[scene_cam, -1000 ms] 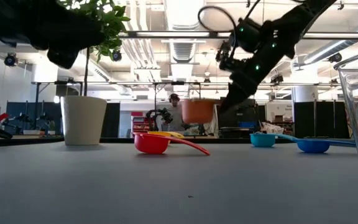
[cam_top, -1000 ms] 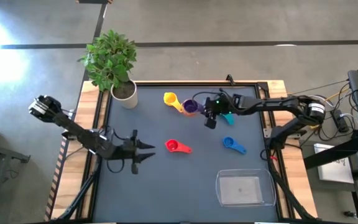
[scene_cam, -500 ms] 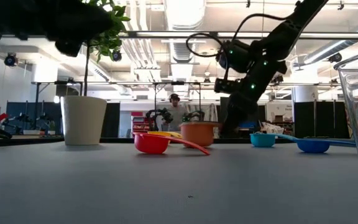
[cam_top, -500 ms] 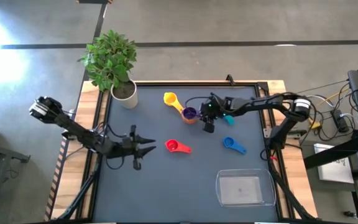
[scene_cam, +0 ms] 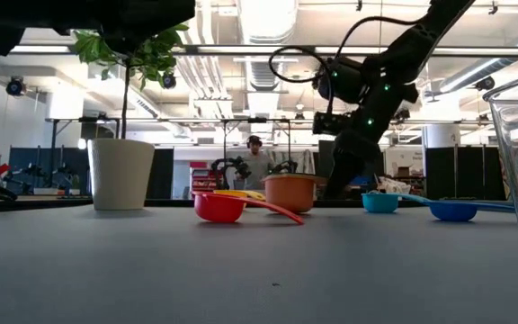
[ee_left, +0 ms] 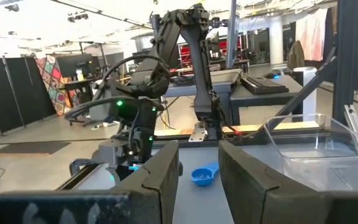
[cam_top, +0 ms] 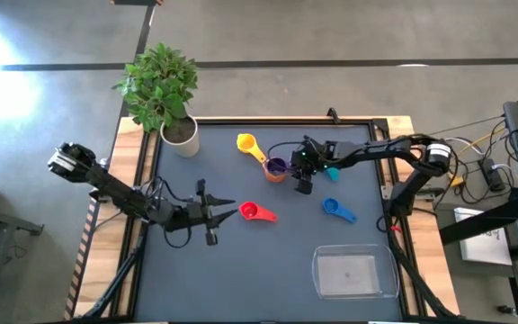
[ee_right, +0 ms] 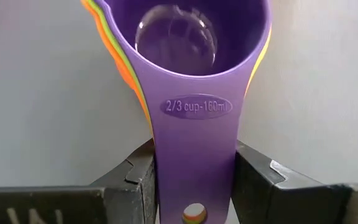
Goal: Nest measuring cups in basket
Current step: Move the stacked nesting measuring cups to the top middle of the table, then stack the yellow nest measuring cup into the the purple nest measuring cup
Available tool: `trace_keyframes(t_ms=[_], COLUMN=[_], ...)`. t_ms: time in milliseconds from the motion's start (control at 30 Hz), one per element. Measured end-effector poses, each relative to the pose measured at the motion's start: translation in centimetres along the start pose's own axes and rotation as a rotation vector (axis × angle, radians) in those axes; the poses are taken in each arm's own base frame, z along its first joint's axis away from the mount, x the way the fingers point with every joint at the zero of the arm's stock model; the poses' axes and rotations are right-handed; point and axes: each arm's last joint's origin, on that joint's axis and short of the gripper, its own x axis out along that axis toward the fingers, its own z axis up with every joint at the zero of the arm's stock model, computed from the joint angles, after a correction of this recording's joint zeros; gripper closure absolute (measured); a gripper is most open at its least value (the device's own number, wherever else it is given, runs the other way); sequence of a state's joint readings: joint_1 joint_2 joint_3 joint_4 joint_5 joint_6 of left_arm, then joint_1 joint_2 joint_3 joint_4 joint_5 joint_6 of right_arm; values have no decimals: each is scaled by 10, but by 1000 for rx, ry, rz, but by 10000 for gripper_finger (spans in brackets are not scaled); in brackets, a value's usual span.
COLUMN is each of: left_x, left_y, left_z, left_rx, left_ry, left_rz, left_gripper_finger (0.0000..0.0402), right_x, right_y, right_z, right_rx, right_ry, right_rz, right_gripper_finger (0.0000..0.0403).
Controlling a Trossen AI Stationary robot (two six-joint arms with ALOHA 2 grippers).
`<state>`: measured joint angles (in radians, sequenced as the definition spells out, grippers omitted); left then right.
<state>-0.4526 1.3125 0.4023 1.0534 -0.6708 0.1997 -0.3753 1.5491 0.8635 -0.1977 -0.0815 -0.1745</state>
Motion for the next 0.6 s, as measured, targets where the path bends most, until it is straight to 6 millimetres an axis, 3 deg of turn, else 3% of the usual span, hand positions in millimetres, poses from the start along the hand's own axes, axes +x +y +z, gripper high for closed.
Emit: trace_keyframes(t_ms=[400, 600], left_x=[-9, -8], left_y=[6, 15], left_z=[-14, -22], left_rx=[-43, -48], left_ry=[36, 59], left_rz=[1, 39], left_gripper_finger=[306, 306], right_x=[-41, -49], right_y=[8, 5], right_z=[14, 34], right_rx=[-2, 41], right_ry=[-123, -332], right_rz=[-11, -53], right_gripper_finger=[166, 136])
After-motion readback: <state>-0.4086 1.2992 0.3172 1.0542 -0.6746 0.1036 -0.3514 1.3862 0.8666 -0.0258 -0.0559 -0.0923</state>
